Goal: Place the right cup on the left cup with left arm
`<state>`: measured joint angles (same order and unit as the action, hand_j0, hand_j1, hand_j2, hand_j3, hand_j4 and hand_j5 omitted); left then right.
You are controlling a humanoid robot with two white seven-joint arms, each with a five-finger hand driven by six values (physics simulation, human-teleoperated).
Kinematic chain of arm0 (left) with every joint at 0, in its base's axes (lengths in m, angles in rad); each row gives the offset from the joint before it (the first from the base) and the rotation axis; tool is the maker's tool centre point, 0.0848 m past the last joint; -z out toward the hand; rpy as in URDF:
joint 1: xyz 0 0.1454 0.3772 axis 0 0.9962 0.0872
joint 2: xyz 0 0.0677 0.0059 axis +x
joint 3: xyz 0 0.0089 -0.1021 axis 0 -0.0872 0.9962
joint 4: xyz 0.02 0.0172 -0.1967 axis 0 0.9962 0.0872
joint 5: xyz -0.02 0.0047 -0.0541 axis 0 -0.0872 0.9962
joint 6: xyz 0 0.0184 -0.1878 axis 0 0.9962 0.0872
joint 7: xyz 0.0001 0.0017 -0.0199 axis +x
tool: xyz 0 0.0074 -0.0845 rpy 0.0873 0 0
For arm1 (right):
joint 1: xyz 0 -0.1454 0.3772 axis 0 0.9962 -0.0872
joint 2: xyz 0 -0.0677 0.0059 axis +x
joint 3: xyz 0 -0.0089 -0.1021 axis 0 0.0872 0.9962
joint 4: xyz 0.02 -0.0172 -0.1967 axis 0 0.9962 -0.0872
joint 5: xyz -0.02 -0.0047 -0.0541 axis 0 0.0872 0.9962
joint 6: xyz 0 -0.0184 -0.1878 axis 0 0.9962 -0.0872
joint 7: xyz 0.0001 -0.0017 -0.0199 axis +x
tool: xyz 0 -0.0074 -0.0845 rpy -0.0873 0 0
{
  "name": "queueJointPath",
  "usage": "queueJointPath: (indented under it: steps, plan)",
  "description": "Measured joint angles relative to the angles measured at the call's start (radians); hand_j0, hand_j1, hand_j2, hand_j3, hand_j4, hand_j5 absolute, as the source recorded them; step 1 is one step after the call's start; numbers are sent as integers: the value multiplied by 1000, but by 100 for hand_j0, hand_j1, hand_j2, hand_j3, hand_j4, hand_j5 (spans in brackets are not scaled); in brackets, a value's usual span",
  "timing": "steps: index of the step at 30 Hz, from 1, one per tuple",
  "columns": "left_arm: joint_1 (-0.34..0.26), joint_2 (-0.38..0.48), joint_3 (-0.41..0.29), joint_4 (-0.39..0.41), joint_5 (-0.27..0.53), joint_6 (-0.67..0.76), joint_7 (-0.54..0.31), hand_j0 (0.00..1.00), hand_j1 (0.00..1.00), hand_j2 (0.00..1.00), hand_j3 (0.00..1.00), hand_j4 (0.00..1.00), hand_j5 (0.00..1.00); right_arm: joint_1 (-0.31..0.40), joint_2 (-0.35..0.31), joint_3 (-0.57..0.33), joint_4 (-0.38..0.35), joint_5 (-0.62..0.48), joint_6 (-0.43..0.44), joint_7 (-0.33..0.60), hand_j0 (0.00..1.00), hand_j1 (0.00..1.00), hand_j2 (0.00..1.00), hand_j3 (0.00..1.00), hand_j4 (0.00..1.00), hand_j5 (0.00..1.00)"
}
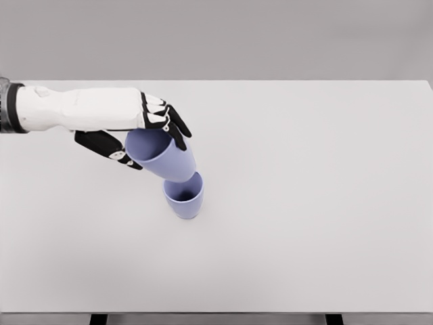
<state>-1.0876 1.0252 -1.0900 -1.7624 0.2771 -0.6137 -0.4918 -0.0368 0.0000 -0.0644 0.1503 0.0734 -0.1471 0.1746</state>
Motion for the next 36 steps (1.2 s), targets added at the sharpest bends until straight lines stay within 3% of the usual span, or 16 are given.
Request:
queueJointPath:
  steps: [36]
  plan:
    - [5,-15,-31,11,-29,0,-1,60,60,60,60,60,60,0,0,0,0,0,0,0,100,100,100,100,100,100]
